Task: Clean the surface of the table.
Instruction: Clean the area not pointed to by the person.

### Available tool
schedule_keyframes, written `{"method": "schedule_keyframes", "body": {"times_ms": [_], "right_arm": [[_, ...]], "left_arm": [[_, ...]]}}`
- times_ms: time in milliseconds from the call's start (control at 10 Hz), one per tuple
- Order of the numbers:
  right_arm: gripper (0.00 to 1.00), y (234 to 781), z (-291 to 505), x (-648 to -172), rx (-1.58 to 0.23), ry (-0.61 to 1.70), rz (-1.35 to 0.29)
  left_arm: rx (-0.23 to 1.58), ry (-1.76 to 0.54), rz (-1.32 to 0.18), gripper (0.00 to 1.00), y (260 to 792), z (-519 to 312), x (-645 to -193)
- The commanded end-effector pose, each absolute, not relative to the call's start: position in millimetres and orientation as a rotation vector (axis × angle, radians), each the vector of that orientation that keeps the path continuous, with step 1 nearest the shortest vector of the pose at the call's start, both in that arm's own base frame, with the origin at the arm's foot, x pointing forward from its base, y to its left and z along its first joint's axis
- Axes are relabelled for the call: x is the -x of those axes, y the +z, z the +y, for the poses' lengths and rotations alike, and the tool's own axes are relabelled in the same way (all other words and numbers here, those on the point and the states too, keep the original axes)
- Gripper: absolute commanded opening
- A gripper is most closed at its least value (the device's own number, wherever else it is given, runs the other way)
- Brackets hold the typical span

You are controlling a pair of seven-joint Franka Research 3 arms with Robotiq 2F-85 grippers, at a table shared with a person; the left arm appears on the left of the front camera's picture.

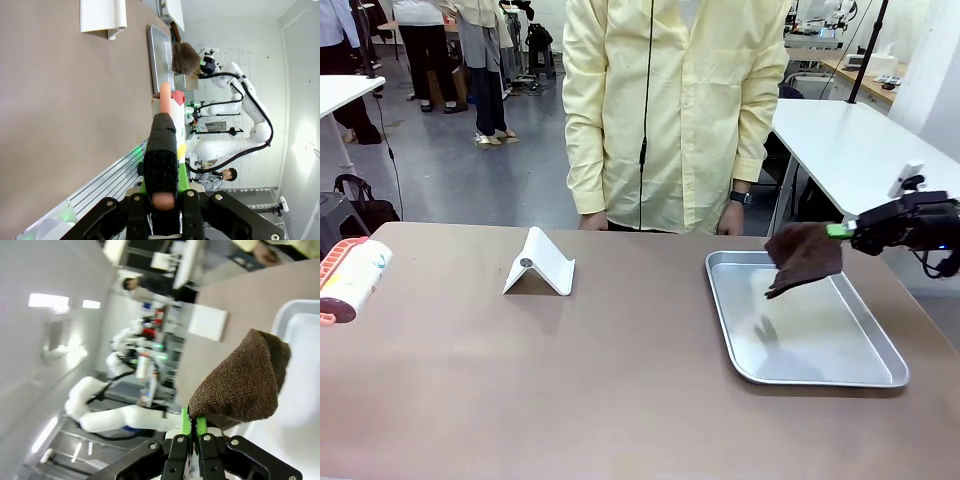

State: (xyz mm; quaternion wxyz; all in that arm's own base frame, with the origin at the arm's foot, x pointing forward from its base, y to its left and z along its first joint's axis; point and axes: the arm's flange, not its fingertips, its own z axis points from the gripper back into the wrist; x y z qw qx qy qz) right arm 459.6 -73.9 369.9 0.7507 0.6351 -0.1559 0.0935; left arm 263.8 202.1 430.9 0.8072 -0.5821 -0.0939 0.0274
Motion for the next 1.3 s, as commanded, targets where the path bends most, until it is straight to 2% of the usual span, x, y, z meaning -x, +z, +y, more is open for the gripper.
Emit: {"method": "schedule_keyframes", "body": {"times_ms": [0,300,600,900,1200], "right_arm": [[0.04,391,-84,-436,-1.548,0.112,-0.346],[0.04,420,-97,-397,-1.646,0.079,-0.398],[0.04,429,-89,-362,-1.539,0.034,-0.331],[0.04,418,-77,-373,-1.487,0.018,-0.288],[0.04,419,-89,-363,-1.523,0.048,-0.327]], "left_arm": [[1.251,0.071,-0.202,0.22,434,201,-263],[1.251,0.071,-0.202,0.22,434,201,-263],[1.251,0.071,-0.202,0.22,434,201,-263],[1.251,0.071,-0.202,0.22,434,201,-263],[1.251,0.071,-0.202,0.22,434,201,-263]]}}
